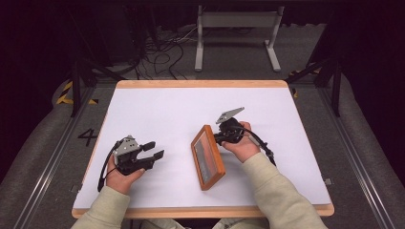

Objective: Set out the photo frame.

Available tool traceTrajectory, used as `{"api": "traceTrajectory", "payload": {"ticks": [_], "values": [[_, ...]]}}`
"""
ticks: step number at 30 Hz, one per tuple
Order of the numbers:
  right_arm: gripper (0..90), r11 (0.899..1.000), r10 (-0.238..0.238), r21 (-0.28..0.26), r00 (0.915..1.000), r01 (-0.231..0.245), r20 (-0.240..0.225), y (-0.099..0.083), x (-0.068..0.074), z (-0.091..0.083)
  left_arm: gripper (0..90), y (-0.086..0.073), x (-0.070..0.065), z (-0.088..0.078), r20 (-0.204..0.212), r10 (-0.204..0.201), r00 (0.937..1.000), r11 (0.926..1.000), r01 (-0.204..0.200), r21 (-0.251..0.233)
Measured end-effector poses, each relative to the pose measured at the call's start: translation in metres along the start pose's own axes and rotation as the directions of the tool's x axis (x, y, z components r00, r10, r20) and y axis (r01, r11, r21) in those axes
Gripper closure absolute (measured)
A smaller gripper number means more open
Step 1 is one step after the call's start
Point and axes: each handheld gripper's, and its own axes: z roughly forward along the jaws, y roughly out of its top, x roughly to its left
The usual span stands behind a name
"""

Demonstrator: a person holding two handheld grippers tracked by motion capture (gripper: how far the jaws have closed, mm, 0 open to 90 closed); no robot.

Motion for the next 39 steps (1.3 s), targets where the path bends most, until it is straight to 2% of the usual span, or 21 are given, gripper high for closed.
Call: {"api": "traceTrajectory", "payload": {"ticks": [4,7,8,10,13,18,20,23,26,30,37,39], "values": [[83.5,0.999,-0.046,0.032,0.9965,0.043,0.07,0.001,0.003,-0.016,47.5,0.0,0.003,-0.002,-0.005,-0.013,0.9999,0.9999,0.013,0.005],[81.7,0.998,-0.055,0.034,0.9939,0.052,0.095,0.003,0.004,-0.029,47.3,0.0,0.007,-0.004,-0.013,-0.017,0.9998,0.9999,0.017,0.0],[80.3,0.998,-0.047,0.035,0.9947,0.044,0.092,0.004,0.005,-0.033,47.2,0.0,0.007,-0.003,-0.011,-0.028,0.9995,0.9996,0.028,-0.003],[76.0,0.999,-0.02,0.036,0.997,0.017,0.075,0.004,0.006,-0.04,47.1,0.001,0.006,-0.002,-0.014,-0.019,0.9997,0.9998,0.019,0.002],[70.9,0.999,-0.006,0.04,0.9963,0.002,0.085,0.006,0.01,-0.049,46.9,0.001,0.006,-0.001,-0.013,-0.012,0.9998,0.9999,0.012,0.004],[66.4,0.998,-0.052,0.051,0.9916,0.046,0.118,0.012,0.021,-0.065,46.8,0.001,0.005,0.001,-0.011,-0.021,0.9997,0.9997,0.021,0.014],[61.6,0.998,-0.049,0.044,0.9917,0.044,0.119,0.016,0.026,-0.073,46.8,0.001,0.005,0.001,-0.011,-0.021,0.9997,0.9997,0.021,0.015],[45.4,0.999,-0.032,0.022,0.9915,0.03,0.126,0.021,0.033,-0.083,46.8,0.001,0.005,0.002,-0.012,-0.013,0.9998,0.9998,0.013,0.016],[38.0,1.0,-0.007,0.005,0.9921,0.006,0.125,0.026,0.039,-0.091,46.3,0.001,0.006,0.003,-0.016,-0.007,0.9998,0.9998,0.007,0.019],[30.8,1.0,0.022,-0.012,0.9953,-0.021,0.094,0.031,0.049,-0.094,46.0,0.001,0.005,0.003,-0.016,-0.009,0.9998,0.9997,0.01,0.02],[21.9,1.0,0.004,0.026,0.9967,-0.007,0.081,0.035,0.066,-0.082,45.0,0.001,0.006,0.004,-0.019,-0.01,0.9998,0.9998,0.011,0.014],[20.4,0.999,0.015,0.039,0.9971,-0.018,0.075,0.035,0.067,-0.075,44.9,0.001,0.005,0.004,-0.015,-0.019,0.9997,0.9997,0.02,0.017]]}}
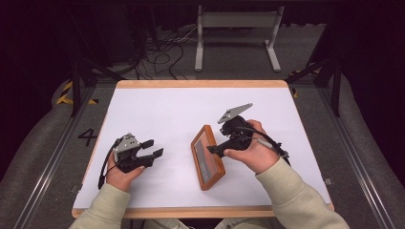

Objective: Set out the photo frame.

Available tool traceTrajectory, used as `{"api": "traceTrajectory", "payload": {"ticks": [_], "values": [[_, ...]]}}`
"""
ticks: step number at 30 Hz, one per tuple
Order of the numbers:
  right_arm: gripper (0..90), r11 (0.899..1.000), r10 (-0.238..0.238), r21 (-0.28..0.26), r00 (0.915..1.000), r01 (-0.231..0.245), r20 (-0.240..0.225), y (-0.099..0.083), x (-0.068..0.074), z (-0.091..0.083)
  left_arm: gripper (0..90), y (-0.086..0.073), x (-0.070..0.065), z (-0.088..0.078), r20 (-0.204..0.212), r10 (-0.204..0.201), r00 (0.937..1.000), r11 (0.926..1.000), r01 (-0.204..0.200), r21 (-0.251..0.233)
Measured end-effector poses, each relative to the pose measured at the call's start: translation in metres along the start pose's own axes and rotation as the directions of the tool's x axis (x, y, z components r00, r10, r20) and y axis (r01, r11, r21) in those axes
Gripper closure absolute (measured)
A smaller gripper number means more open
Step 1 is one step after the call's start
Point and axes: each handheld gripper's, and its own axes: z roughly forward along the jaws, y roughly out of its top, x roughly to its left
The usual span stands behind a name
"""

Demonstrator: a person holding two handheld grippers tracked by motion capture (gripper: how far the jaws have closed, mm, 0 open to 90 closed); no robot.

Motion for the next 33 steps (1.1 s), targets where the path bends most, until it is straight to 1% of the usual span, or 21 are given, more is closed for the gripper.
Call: {"api": "traceTrajectory", "payload": {"ticks": [1,3,4,5,6,7,8,10,11,13,15,18,19,22,23,26,27,30,31,33], "values": [[19.9,1.0,0.009,0.01,0.9999,-0.009,-0.005,0.0,0.0,0.005,44.9,0.0,0.001,0.0,-0.005,0.012,0.9999,0.9999,-0.012,-0.004],[17.9,0.999,0.017,0.028,0.9998,-0.017,-0.006,-0.001,-0.001,0.012,44.9,0.0,0.001,0.0,-0.002,0.011,0.9999,0.9999,-0.011,-0.004],[17.5,0.999,0.024,0.045,0.9997,-0.024,-0.004,-0.002,-0.001,0.017,44.9,0.0,0.0,0.0,0.004,0.003,1.0,1.0,-0.003,0.001],[16.5,0.998,0.03,0.055,0.9995,-0.03,-0.01,-0.002,-0.001,0.02,44.9,0.0,0.001,0.0,0.002,0.01,0.9999,0.9999,-0.01,0.001],[15.7,0.997,0.04,0.068,0.9991,-0.039,-0.016,-0.003,-0.001,0.026,44.9,0.0,0.001,0.0,0.003,0.009,1.0,1.0,-0.009,0.002],[15.7,0.997,0.04,0.068,0.9991,-0.039,-0.016,-0.003,-0.001,0.026,44.9,0.0,0.001,0.001,0.004,0.013,0.9999,0.9999,-0.013,0.002],[15.3,0.995,0.05,0.085,0.9986,-0.048,-0.019,-0.003,-0.001,0.032,44.9,0.0,0.001,0.001,0.008,0.007,0.9999,1.0,-0.007,0.005],[15.2,0.993,0.06,0.102,0.9979,-0.058,-0.023,-0.003,-0.001,0.037,44.9,0.0,0.001,0.001,0.008,0.008,0.9999,1.0,-0.008,0.003],[15.2,0.992,0.061,0.114,0.9979,-0.058,-0.024,-0.004,-0.001,0.041,44.9,0.0,0.001,0.001,0.007,0.009,0.9999,1.0,-0.009,0.003],[15.3,0.991,0.062,0.121,0.9978,-0.058,-0.025,-0.004,0.0,0.043,45.0,0.0,0.001,0.001,0.007,0.008,0.9999,1.0,-0.008,0.003],[15.2,0.987,0.055,0.151,0.9981,-0.05,-0.029,-0.004,0.001,0.05,45.0,0.0,0.001,0.001,0.007,0.008,0.9999,1.0,-0.008,0.003],[19.8,0.983,0.054,0.177,0.9979,-0.047,-0.035,-0.004,0.003,0.055,45.0,0.0,0.001,0.001,0.006,0.013,0.9999,0.9999,-0.013,0.002],[22.8,0.981,0.051,0.19,0.9979,-0.043,-0.039,-0.004,0.004,0.056,45.0,0.0,0.001,0.001,0.006,0.013,0.9999,0.9999,-0.013,0.002],[32.9,0.979,0.062,0.197,0.9971,-0.053,-0.044,-0.003,0.005,0.055,45.0,0.0,0.001,0.001,0.011,0.006,0.9999,1.0,-0.006,0.002],[36.2,0.977,0.069,0.204,0.9965,-0.058,-0.047,-0.004,0.005,0.055,45.0,0.0,0.001,0.001,0.01,0.006,0.9999,1.0,-0.006,0.002],[46.5,0.972,0.07,0.227,0.9956,-0.055,-0.061,-0.005,0.006,0.055,45.0,0.0,0.001,0.001,0.01,0.008,0.9999,1.0,-0.008,0.001],[47.2,0.97,0.075,0.238,0.9952,-0.058,-0.063,-0.005,0.006,0.055,45.1,0.0,0.001,0.001,0.008,0.009,0.9999,1.0,-0.009,0.0],[49.1,0.966,0.1,0.244,0.9934,-0.084,-0.055,-0.005,0.008,0.054,45.4,0.0,0.0,0.002,0.007,0.01,0.9999,0.9999,-0.01,-0.001],[50.1,0.965,0.114,0.243,0.9918,-0.097,-0.057,-0.005,0.008,0.054,45.4,0.0,0.0,0.002,0.007,0.011,0.9999,0.9999,-0.011,-0.001],[52.2,0.961,0.14,0.245,0.9891,-0.126,-0.044,-0.005,0.008,0.054,45.4,0.0,0.0,0.001,0.007,0.011,0.9999,0.9999,-0.011,-0.001]]}}
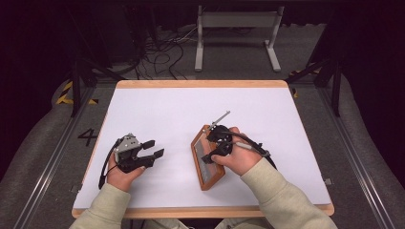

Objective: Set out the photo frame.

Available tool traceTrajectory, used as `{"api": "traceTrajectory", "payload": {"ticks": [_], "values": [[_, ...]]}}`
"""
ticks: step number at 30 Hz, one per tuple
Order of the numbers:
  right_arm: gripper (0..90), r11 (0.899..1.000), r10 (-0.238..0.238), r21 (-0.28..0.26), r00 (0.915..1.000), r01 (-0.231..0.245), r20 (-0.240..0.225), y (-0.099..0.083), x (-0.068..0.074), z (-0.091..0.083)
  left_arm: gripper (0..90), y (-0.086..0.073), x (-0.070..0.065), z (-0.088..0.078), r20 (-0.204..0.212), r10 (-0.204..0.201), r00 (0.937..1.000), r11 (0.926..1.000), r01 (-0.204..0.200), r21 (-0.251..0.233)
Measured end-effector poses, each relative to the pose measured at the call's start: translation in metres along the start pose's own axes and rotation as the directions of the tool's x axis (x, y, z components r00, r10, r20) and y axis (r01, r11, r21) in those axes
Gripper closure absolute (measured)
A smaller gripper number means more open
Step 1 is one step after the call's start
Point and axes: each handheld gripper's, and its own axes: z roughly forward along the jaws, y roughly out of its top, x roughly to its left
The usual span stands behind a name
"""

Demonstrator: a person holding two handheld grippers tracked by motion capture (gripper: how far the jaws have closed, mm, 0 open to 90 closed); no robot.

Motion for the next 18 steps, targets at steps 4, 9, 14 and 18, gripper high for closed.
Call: {"api": "traceTrajectory", "payload": {"ticks": [4,9,14,18], "values": [[55.5,0.998,0.055,-0.004,0.9984,-0.055,0.013,0.0004,0.0004,-0.0002,45.4,-0.0003,0.0,0.0001,-0.002,-0.002,1.0,1.0,0.002,-0.002],[57.2,0.996,0.086,0.0,0.9959,-0.087,0.025,0.0015,0.0012,-0.0004,45.4,-0.0002,0.0006,-0.0002,0.001,-0.001,1.0,1.0,0.001,-0.001],[58.6,0.995,0.103,0.009,0.9939,-0.104,0.038,0.0036,0.0032,-0.0003,45.7,-0.0001,0.0002,-0.0001,-0.005,0.005,1.0,1.0,-0.005,-0.005],[62.9,0.989,0.145,-0.001,0.9892,-0.145,0.022,0.0056,0.0021,0.0,45.7,-0.0001,0.0006,-0.0006,-0.005,0.002,1.0,1.0,-0.002,-0.007]]}}
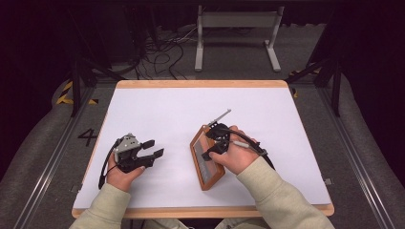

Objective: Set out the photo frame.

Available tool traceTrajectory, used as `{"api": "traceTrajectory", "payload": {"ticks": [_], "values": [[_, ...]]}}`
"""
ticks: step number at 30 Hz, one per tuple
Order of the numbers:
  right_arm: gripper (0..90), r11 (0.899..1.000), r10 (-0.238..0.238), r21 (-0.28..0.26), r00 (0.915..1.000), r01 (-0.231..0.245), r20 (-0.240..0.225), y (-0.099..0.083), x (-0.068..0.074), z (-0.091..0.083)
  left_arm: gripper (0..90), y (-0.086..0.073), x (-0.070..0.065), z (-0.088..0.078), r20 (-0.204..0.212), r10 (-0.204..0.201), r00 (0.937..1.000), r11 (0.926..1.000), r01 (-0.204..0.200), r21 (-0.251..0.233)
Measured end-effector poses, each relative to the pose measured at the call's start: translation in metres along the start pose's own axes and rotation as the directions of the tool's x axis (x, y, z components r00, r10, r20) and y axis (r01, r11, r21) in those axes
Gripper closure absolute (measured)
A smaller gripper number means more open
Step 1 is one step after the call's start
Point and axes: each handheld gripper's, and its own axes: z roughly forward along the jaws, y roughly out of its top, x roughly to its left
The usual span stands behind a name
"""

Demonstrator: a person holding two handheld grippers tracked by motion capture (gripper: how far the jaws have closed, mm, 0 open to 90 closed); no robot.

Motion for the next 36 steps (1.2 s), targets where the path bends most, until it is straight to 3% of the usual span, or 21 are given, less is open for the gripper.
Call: {"api": "traceTrajectory", "payload": {"ticks": [7,9,14,18,22,24,27,28,29,30,31,32,33,34,36], "values": [[67.4,1.0,-0.011,0.0,0.9996,0.011,-0.028,0.005,0.004,0.001,45.8,0.0,0.0,-0.001,0.007,-0.011,0.9999,0.9999,0.011,0.004],[70.0,1.0,-0.019,0.002,0.9983,0.019,-0.056,0.007,0.007,0.0,45.8,0.0,0.001,-0.001,-0.001,-0.001,1.0,1.0,0.001,-0.002],[71.9,0.995,-0.094,0.011,0.9955,0.094,-0.011,0.009,0.015,-0.006,45.8,0.0,0.001,-0.001,0.001,0.0,1.0,1.0,0.0,-0.002],[71.9,0.986,-0.165,0.013,0.9861,0.165,-0.024,0.013,0.015,-0.018,45.7,0.0,0.0,0.0,0.005,-0.005,1.0,1.0,0.005,-0.004],[72.0,0.958,-0.287,0.001,0.9572,0.288,-0.036,0.02,0.016,-0.033,45.7,0.0,0.0,0.0,0.006,-0.003,1.0,1.0,0.003,0.001],[72.0,0.939,-0.343,0.0,0.9378,0.344,-0.053,0.024,0.014,-0.039,45.7,-0.001,0.001,0.0,0.003,-0.004,1.0,1.0,0.004,-0.005],[72.0,0.904,-0.425,0.003,0.9018,0.427,-0.078,0.03,0.008,-0.044,45.8,-0.001,0.001,-0.001,0.002,-0.006,1.0,1.0,0.006,-0.005],[72.0,0.887,-0.46,0.005,0.8831,0.463,-0.092,0.033,0.006,-0.045,45.7,-0.001,0.001,-0.001,0.003,-0.006,1.0,1.0,0.006,-0.004],[72.0,0.887,-0.46,0.005,0.8831,0.463,-0.092,0.033,0.006,-0.045,45.8,-0.001,0.001,-0.001,0.003,-0.006,1.0,1.0,0.006,-0.004],[72.0,0.872,-0.486,0.004,0.8682,0.489,-0.099,0.034,0.004,-0.045,45.8,-0.001,0.001,-0.001,0.004,-0.005,1.0,1.0,0.005,-0.004],[72.0,0.85,-0.523,0.01,0.8455,0.527,-0.107,0.036,0.0,-0.046,45.7,-0.001,0.001,-0.001,0.003,-0.007,1.0,1.0,0.007,-0.006],[72.0,0.834,-0.547,0.013,0.8297,0.551,-0.113,0.038,-0.002,-0.045,45.8,-0.001,0.001,-0.001,0.002,-0.007,1.0,1.0,0.007,-0.006],[72.0,0.826,-0.558,0.016,0.8211,0.564,-0.119,0.039,-0.003,-0.045,45.7,-0.001,0.001,-0.001,0.004,-0.01,0.9999,0.9999,0.01,-0.006],[72.0,0.812,-0.577,0.014,0.8061,0.584,-0.131,0.04,-0.006,-0.043,45.7,-0.001,0.001,-0.001,0.006,-0.017,0.9998,0.9999,0.017,-0.004],[72.0,0.8,-0.592,0.017,0.7928,0.6,-0.145,0.041,-0.01,-0.04,45.7,-0.001,0.001,-0.001,0.001,-0.005,1.0,1.0,0.005,-0.007]]}}
